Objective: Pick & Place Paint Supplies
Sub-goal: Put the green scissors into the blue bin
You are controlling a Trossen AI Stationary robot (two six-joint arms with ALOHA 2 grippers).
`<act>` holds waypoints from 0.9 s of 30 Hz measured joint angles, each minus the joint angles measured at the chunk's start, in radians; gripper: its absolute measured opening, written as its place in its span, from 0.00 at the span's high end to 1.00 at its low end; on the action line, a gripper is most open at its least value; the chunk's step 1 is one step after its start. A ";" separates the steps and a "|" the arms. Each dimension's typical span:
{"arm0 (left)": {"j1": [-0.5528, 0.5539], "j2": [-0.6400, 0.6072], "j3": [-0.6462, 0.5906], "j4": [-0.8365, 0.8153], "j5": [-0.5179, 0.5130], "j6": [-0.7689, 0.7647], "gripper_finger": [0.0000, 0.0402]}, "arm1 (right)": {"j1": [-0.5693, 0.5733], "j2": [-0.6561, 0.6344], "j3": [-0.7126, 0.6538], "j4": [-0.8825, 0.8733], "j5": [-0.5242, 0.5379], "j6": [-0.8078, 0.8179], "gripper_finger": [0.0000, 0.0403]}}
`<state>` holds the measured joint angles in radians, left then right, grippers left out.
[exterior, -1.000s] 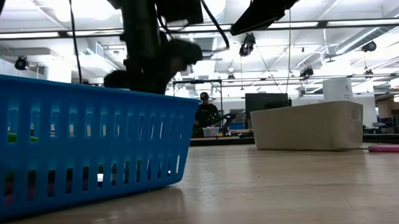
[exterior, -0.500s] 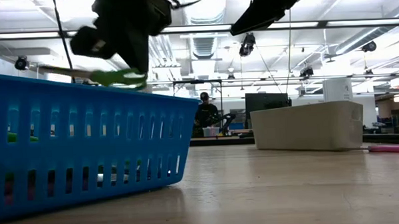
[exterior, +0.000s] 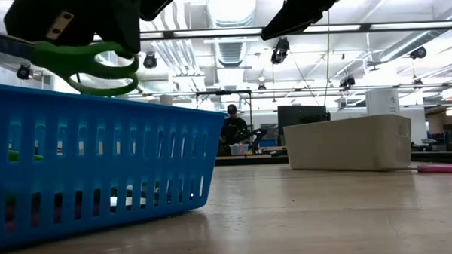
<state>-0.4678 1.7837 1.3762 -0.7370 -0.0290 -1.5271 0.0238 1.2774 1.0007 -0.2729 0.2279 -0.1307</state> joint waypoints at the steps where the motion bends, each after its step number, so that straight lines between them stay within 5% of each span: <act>1: -0.002 0.000 0.000 0.002 -0.002 0.000 0.98 | 0.000 0.000 0.000 0.000 0.000 0.000 0.65; 10: -0.001 0.026 -0.002 0.158 -0.034 0.066 0.98 | 0.000 0.000 0.000 0.000 0.000 0.000 0.65; 27: -0.002 0.139 -0.008 0.138 0.019 0.028 0.98 | 0.000 0.000 0.000 0.000 0.000 0.000 0.65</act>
<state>-0.4698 1.9229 1.3685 -0.5995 -0.0099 -1.4988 0.0235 1.2770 1.0008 -0.2726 0.2283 -0.1307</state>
